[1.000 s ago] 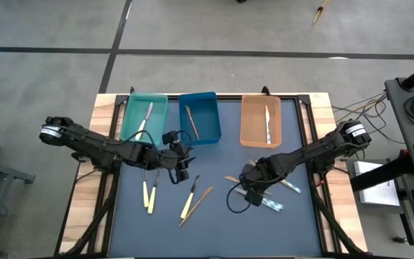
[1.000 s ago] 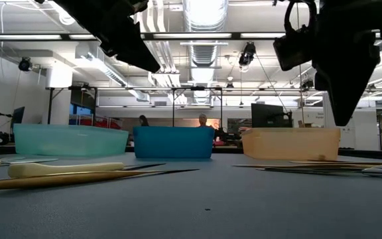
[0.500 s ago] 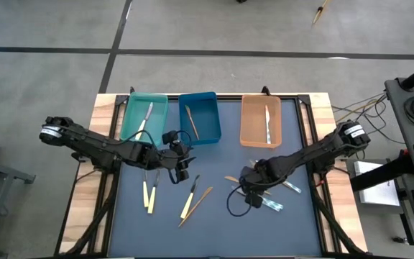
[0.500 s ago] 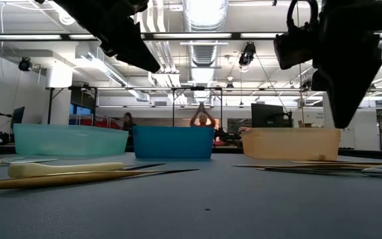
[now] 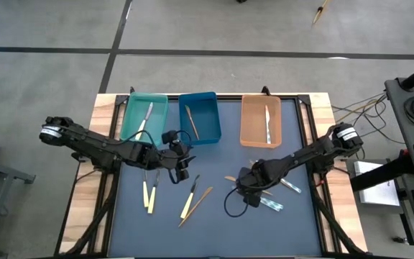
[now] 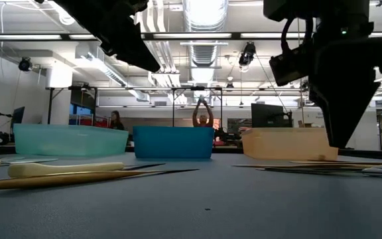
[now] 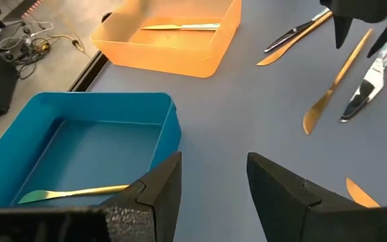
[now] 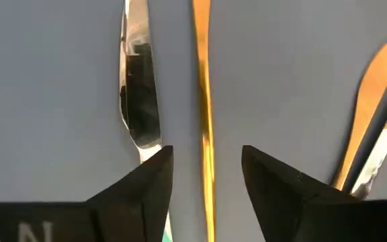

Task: Sort silverware by color (type)
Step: Put the gold table knife into the blue bin

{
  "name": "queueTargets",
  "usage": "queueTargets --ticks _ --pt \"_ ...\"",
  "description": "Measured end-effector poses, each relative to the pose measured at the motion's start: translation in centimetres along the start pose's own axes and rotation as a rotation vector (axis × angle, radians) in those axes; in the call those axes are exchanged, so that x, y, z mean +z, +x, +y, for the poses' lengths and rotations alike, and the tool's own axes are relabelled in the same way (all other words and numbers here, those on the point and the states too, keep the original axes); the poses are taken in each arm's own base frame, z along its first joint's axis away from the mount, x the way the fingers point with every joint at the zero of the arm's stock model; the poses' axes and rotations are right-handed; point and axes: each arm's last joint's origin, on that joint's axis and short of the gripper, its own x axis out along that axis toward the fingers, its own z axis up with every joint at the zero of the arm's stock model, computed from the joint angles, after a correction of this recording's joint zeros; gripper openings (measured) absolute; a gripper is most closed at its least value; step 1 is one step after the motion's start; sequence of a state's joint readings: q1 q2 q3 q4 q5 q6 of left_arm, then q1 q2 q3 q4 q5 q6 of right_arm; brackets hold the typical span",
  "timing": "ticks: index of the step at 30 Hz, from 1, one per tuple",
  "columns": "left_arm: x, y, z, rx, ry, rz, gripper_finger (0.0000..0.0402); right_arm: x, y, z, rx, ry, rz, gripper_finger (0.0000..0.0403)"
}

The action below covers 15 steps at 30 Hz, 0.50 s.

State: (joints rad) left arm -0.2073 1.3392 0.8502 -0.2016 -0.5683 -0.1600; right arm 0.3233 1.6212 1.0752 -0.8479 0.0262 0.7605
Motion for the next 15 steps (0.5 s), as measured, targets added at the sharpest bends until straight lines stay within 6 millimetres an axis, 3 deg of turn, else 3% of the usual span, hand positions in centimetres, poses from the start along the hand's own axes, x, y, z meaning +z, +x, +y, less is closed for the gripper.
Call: queueTargets --ticks 15 --pt "0.0 0.0 0.1 0.026 0.012 -0.004 0.015 0.7 1.2 0.2 -0.076 -0.121 -0.076 0.0154"
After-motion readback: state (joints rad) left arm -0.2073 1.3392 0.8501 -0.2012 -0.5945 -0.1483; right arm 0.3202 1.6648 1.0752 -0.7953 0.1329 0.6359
